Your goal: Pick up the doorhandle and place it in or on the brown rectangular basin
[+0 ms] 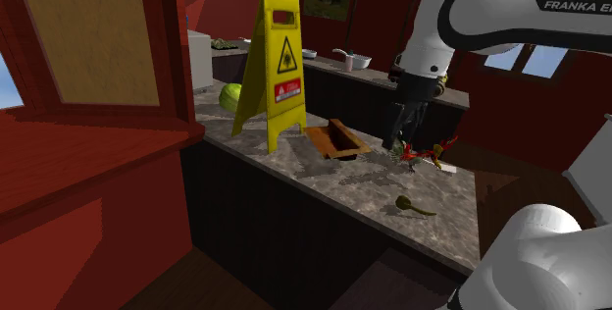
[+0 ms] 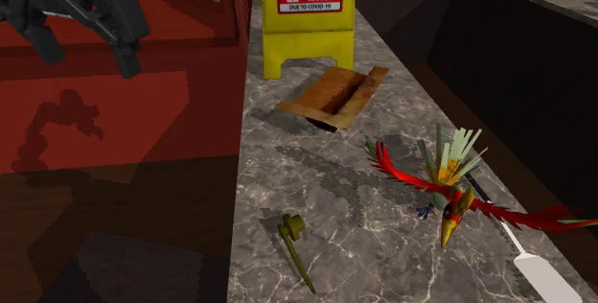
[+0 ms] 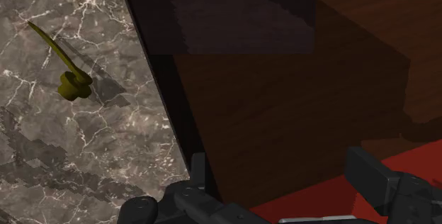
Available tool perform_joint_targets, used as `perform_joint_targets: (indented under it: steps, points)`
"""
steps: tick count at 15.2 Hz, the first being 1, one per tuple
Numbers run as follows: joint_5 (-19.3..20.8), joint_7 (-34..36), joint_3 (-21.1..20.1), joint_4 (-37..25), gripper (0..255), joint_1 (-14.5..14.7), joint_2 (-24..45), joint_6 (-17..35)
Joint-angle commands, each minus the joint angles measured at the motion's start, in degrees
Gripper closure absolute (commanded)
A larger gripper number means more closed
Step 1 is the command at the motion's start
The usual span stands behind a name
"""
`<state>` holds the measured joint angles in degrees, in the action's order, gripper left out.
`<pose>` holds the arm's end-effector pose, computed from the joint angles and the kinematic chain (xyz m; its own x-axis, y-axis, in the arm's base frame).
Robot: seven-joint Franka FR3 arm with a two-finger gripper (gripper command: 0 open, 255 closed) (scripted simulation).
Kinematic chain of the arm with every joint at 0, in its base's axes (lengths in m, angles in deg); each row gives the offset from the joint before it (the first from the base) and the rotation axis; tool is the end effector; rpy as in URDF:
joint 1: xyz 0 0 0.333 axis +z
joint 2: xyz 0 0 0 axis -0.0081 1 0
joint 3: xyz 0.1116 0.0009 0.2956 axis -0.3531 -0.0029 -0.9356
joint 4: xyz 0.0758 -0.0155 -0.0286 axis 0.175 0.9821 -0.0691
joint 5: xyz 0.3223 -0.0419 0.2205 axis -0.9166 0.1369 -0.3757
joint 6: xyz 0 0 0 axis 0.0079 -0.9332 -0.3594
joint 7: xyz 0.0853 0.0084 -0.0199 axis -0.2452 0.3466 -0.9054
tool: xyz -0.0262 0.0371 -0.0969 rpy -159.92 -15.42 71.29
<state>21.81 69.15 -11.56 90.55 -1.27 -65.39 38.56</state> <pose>0.3078 0.0073 0.5646 0.9989 0.0189 -0.0426 0.0150 -0.9959 -0.0897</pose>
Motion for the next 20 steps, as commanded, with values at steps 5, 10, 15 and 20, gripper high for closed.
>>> perform_joint_targets:
  steps: [5,10,15,20]
  points:
    - [2.75,-6.01,4.05,7.11,0,-1.05,-2.59,4.51]
    - [6.88,-13.70,9.77,14.48,0,-3.03,-3.70,10.84]
    - [11.49,-21.69,16.28,19.91,0,-5.47,-1.71,18.37]
    - [15.79,-30.05,23.55,22.99,0,-7.54,4.14,27.42]
